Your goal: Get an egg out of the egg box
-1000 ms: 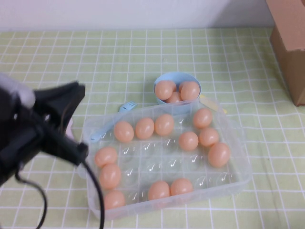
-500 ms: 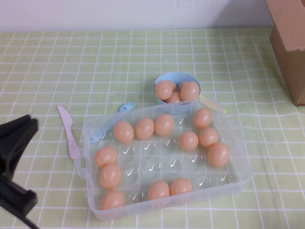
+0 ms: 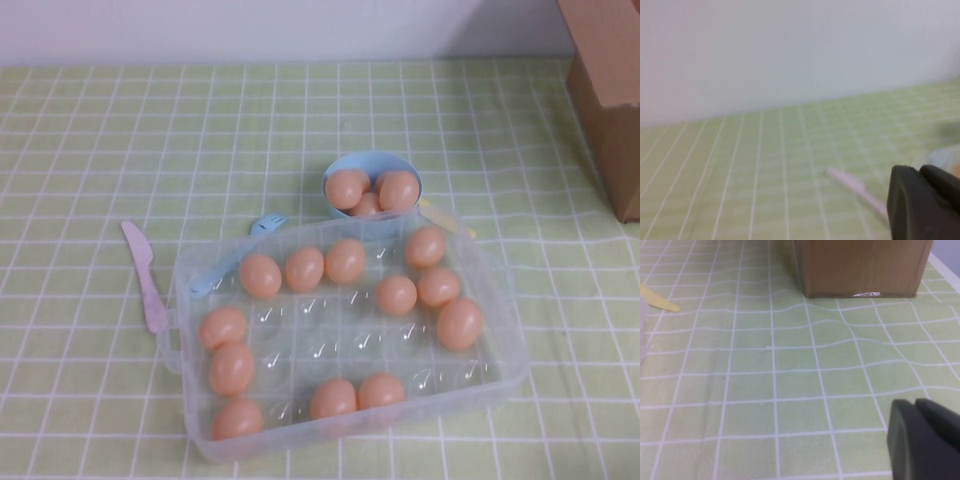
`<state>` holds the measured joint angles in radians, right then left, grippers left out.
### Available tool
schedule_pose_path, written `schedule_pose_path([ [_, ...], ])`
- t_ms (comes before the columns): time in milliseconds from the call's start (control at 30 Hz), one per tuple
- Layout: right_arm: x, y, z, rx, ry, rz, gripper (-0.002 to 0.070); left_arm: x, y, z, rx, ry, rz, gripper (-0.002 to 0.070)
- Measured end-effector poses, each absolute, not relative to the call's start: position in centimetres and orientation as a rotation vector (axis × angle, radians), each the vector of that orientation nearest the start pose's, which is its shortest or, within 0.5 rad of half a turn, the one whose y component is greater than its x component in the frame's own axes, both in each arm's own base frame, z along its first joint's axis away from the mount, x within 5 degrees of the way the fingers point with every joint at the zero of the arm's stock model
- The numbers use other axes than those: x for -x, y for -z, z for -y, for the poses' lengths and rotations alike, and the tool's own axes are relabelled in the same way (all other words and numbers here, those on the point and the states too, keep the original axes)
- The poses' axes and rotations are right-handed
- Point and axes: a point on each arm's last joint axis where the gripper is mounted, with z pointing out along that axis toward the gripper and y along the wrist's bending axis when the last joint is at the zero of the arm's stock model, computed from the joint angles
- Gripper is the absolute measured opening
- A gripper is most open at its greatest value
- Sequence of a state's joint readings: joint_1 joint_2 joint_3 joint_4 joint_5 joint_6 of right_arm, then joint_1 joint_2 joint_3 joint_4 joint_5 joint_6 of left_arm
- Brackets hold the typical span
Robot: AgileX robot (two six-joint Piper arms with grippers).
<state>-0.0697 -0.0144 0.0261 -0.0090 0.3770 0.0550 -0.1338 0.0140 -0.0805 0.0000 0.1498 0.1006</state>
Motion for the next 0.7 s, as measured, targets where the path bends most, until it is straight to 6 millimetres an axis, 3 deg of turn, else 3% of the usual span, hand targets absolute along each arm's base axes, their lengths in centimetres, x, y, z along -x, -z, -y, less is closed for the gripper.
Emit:
schedule_pose_path([
  [233,-5.2,-17.2,0.4,-0.112,0.017,-1.865,-0.0017,-5.0,-20.7,-0.1,-0.051,-0.049,-1.753,-0.0001],
  [467,-5.2,-17.2,0.4,-0.112,0.017,-1.865,-0.0017,-5.0,-20.2,-0.1,-0.05,-0.055,-1.778,-0.0001],
  [600,-5.2,-17.2,0.4,-0.112,0.017,-1.865,-0.0017,-5.4,-18.2,-0.1,-0.053,-0.056,-1.786,-0.0002],
  [700,-5.2,-17.2,0.4,-0.112,0.017,-1.865,-0.0017,-5.4,-17.7,-0.1,-0.051,-0.051,-1.809,-0.0002],
])
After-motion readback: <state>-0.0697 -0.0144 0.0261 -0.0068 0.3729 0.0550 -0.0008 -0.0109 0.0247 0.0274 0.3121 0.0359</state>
